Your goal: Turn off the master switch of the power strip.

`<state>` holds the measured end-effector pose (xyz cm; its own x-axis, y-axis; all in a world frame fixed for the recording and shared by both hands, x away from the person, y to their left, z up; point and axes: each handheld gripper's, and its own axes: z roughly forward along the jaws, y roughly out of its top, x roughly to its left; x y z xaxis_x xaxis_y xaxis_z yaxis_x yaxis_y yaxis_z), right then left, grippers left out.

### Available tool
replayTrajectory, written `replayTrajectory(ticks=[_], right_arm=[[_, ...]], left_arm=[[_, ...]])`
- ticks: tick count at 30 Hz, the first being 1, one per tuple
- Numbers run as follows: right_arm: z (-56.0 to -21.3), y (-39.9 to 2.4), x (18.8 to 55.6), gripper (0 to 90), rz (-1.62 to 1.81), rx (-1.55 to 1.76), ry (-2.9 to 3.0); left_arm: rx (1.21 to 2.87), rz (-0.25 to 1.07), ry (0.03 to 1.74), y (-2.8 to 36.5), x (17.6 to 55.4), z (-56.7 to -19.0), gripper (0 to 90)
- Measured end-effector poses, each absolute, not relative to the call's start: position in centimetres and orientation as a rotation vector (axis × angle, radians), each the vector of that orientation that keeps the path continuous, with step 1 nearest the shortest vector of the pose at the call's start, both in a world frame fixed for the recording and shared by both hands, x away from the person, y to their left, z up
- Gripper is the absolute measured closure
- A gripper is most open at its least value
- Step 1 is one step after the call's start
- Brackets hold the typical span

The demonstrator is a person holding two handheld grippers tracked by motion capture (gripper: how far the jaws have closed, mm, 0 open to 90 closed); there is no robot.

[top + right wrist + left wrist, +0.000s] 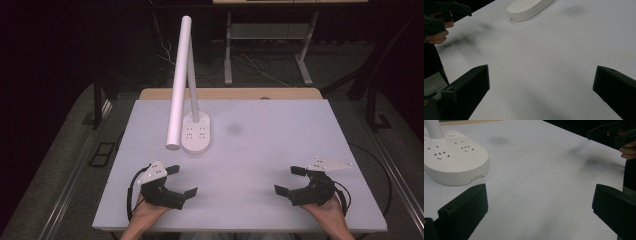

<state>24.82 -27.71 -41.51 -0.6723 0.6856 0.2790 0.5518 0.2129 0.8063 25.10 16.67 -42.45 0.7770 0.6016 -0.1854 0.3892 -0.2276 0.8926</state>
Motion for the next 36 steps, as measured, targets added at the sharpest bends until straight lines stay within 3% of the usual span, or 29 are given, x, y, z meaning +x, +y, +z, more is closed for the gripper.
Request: replayTrajectory(ticks=[36], right_arm=[[-41.4, -28.3, 24.7, 0.0, 1.441, 1.235, 2.346]], left_arm=[[1.925, 0.19, 0.759, 16.8, 26.1, -39.8, 0.0]])
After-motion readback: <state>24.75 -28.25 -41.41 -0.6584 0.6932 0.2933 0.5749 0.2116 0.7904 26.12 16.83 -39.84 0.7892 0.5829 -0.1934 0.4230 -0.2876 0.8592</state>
